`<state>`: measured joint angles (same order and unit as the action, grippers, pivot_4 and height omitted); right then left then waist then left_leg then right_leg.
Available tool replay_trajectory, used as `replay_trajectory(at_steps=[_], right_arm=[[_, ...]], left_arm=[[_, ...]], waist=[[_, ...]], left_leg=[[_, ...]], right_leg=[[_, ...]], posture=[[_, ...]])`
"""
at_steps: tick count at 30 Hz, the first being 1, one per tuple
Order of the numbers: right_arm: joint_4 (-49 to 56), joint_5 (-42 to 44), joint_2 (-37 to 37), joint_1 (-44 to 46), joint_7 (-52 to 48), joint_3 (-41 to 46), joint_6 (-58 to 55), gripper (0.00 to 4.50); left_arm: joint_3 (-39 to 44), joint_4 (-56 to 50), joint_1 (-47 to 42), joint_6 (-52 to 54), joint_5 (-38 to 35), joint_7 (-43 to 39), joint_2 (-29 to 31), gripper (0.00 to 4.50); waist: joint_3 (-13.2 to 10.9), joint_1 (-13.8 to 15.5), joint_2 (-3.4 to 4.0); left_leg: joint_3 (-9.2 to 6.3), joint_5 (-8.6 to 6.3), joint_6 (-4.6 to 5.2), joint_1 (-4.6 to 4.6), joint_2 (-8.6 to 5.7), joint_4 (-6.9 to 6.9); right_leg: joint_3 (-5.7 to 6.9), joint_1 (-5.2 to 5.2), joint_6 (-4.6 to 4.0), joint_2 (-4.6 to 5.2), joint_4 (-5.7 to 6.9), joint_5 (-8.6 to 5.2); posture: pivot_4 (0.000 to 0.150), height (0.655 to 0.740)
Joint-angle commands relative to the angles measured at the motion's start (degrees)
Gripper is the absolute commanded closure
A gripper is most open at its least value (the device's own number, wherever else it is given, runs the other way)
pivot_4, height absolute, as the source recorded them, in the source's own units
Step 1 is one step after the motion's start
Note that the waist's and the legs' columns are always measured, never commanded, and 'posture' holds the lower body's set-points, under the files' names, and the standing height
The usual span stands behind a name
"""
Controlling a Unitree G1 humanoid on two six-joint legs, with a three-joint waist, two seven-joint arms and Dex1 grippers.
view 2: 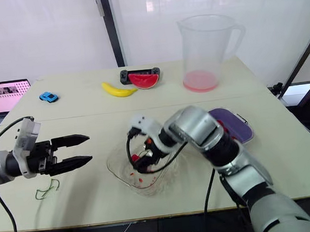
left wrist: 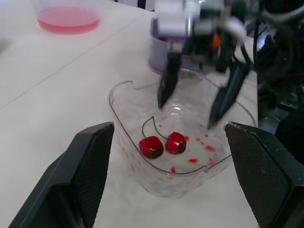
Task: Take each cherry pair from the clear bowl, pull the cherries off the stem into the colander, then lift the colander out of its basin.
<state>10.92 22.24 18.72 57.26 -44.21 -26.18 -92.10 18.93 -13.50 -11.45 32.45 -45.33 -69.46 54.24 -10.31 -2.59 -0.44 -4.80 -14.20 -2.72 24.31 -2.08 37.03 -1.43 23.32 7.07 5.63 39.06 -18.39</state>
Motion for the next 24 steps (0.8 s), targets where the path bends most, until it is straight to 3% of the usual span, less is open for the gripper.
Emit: replay_trajectory(at_steps=[1, 17, 20, 24], right_arm=[[0.7, 3.7, -1.5, 0.1, 8.1, 1.7, -0.4, 0.06], [-4.5, 12.6, -3.5, 0.3, 24.0, -0.4, -0.4, 0.06], [-4.7, 12.5, -3.7, 0.5, 25.2, -0.8, -0.4, 0.93], [-4.6, 12.2, -3.5, 0.4, 25.6, -2.0, -0.4, 2.83]], left_arm=[[0.7, -0.3, -0.6, -1.0, 0.3, -0.5, 0.3, 0.59], [1.1, 0.4, -1.1, -0.9, 1.1, -1.6, 0.8, 0.59], [1.1, 0.4, -1.1, -0.9, 1.1, -1.6, 0.8, 0.59], [1.0, 0.4, -1.2, -1.0, 1.2, -1.6, 0.8, 0.59]], waist=[[0.0, 0.0, 0.00], [0.0, 0.0, 0.00], [0.0, 0.0, 0.00], [0.0, 0.0, 0.00]], left_leg=[[0.00, 0.00, -0.01, 0.00, 0.01, 0.00], [-0.01, 0.01, -0.01, 0.00, 0.00, 0.01], [-0.01, 0.01, -0.01, 0.00, 0.00, 0.01], [-0.01, 0.01, -0.01, 0.00, 0.00, 0.01]], right_leg=[[0.00, 0.00, 0.00, 0.00, 0.01, 0.00], [0.02, -0.02, 0.00, -0.03, 0.01, 0.00], [0.02, -0.02, 0.00, -0.04, 0.01, 0.00], [0.02, -0.02, 0.00, -0.04, 0.02, 0.00]], posture=[[0.150, 0.7400], [0.150, 0.7400], [0.150, 0.7400], [0.150, 0.7400]])
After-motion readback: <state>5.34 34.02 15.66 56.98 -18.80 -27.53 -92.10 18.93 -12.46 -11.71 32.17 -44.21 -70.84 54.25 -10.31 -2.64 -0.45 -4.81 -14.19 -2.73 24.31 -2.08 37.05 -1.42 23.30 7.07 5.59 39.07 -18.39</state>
